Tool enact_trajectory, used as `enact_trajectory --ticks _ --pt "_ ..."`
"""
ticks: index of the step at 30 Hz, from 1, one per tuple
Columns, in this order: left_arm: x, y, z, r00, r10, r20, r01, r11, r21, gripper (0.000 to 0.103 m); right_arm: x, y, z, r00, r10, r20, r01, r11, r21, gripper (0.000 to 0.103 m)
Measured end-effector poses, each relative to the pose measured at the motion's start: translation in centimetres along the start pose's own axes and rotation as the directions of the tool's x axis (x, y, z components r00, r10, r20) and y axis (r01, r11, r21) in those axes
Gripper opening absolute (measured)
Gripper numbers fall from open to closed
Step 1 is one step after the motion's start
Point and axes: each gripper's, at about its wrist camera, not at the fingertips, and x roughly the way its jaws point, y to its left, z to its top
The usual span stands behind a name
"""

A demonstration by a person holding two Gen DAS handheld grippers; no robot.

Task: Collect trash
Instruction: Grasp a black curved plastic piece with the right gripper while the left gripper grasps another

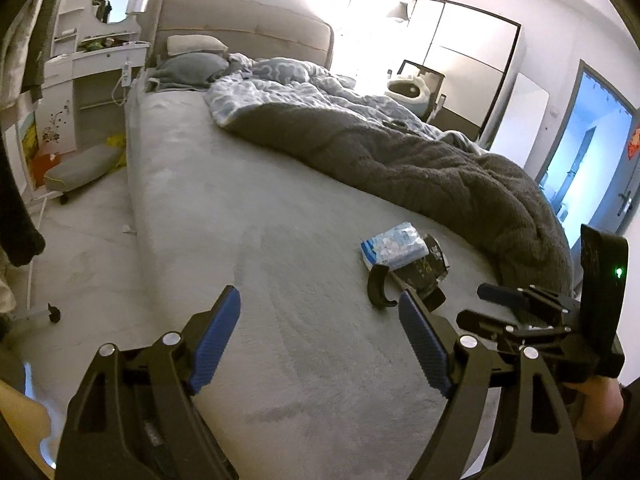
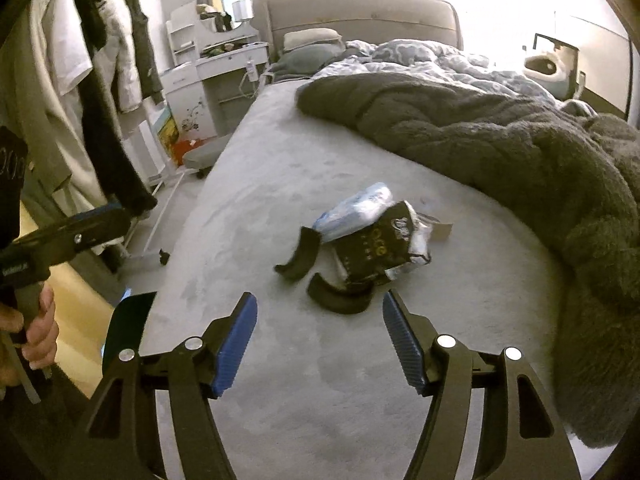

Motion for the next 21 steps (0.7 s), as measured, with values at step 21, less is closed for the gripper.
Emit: enact_trajectory --ticks 21 --pt "3.9 -0.8 -0.2 0.997 -0.051 -0.066 0.051 0.999 0.002 0.085 5.8 -0.6 -0.8 0.996 -0.050 -0.077 0.057 0.994 0.091 0.056"
